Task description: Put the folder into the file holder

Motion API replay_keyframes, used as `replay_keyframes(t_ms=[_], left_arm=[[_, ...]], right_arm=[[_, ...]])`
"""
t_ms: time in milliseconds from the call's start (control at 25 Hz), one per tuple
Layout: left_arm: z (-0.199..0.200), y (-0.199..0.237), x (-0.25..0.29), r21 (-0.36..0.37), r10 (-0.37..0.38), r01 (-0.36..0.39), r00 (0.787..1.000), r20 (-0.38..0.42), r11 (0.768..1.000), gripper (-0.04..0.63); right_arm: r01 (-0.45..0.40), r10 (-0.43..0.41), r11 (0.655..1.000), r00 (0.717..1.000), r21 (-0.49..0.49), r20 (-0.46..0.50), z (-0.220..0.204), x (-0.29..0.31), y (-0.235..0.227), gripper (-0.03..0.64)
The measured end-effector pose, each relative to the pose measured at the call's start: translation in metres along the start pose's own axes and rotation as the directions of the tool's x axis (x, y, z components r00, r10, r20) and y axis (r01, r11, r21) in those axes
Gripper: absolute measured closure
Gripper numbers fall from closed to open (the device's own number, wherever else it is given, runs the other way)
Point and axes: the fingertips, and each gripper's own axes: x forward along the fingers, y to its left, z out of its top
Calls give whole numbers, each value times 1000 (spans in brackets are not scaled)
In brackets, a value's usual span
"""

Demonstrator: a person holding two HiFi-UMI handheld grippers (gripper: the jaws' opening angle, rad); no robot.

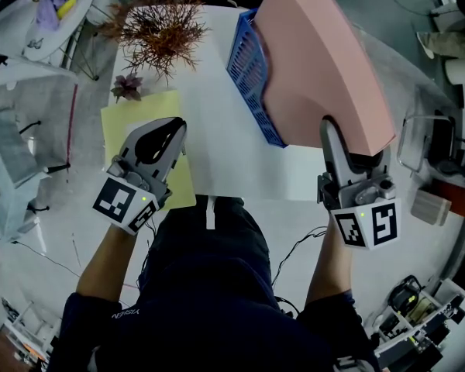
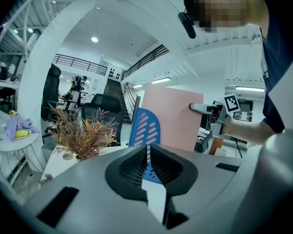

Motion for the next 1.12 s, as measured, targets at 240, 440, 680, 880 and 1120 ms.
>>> replay_keyframes(t_ms=[240,440,680,880,1120], left_arm=[[-5,1,-1,-2,6,-6,1000,-11,1000,552],[-10,1,1,-5,5,-5,1000,-21,1000,552],[-17,0,2,-6,5,-5,999,-35,1000,552],[-20,0,5,-8,1,-1,999,-42,1000,552],[-22,0,6,-10,3,-4,999,-46,1000,552]], right_arm=[[1,-2,1000,1000,-10,-16,-14,5,2,339],[8,-8,1000,1000,-17,-23,-26,8,3,338],[23,-24,1000,999,-17,-22,-38,9,2,337],[28,-28,999,999,-16,-23,-48,11,2,337],[26,-26,1000,999,-7,-30,-60,12,1,337]])
